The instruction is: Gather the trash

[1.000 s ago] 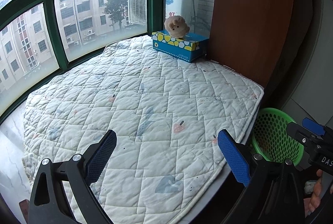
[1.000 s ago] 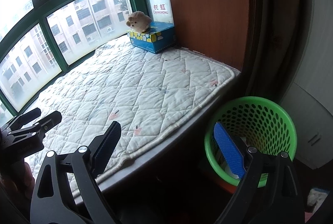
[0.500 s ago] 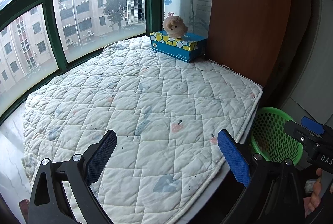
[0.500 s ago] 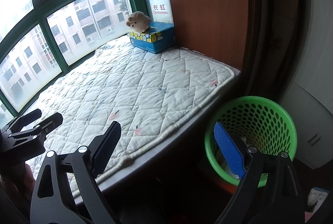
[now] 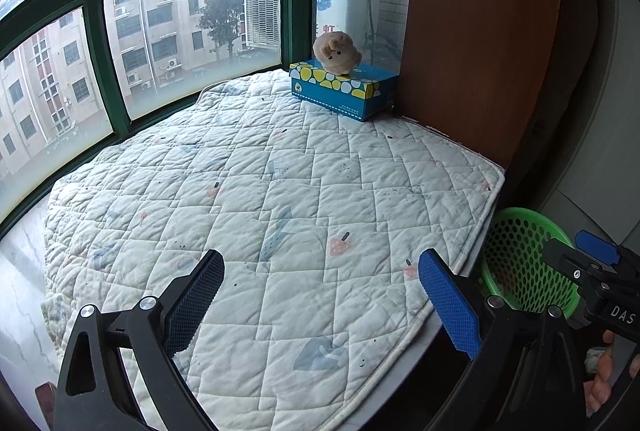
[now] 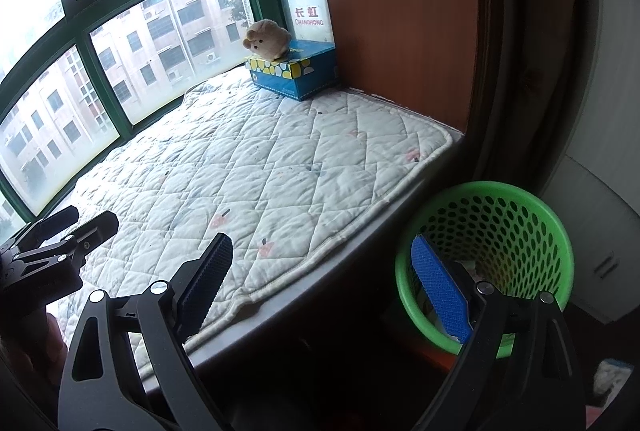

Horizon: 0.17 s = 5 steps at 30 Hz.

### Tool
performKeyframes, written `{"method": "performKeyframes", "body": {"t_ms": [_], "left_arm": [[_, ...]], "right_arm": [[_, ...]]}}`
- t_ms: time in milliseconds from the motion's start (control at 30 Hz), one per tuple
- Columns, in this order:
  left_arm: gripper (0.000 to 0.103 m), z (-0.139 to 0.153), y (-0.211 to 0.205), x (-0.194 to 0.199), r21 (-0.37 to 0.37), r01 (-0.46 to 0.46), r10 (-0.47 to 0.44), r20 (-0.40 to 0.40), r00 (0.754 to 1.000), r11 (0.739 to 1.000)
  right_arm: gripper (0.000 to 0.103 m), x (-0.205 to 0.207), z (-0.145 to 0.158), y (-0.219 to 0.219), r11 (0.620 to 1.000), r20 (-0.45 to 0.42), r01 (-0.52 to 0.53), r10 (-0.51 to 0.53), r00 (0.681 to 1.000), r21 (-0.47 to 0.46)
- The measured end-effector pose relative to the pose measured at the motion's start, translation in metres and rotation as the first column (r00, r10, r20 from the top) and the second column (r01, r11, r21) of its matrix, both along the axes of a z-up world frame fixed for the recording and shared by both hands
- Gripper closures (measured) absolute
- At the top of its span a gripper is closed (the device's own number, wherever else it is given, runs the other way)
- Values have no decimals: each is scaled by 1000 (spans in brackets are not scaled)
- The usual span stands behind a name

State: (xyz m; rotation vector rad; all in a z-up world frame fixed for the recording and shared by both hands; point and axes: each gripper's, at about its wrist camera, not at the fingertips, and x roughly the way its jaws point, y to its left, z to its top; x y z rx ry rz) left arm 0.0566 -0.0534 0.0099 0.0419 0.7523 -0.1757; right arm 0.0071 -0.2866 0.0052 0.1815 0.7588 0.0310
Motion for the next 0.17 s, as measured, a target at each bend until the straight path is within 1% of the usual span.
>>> {"method": "performKeyframes", "body": {"t_ms": [167], "left_arm": [[9,-1,2,-1,5,-8,8,-1,1000,1000]], "right_arm": [[13,0,-2,1,1000,-4,2,-2,1000,0]]}}
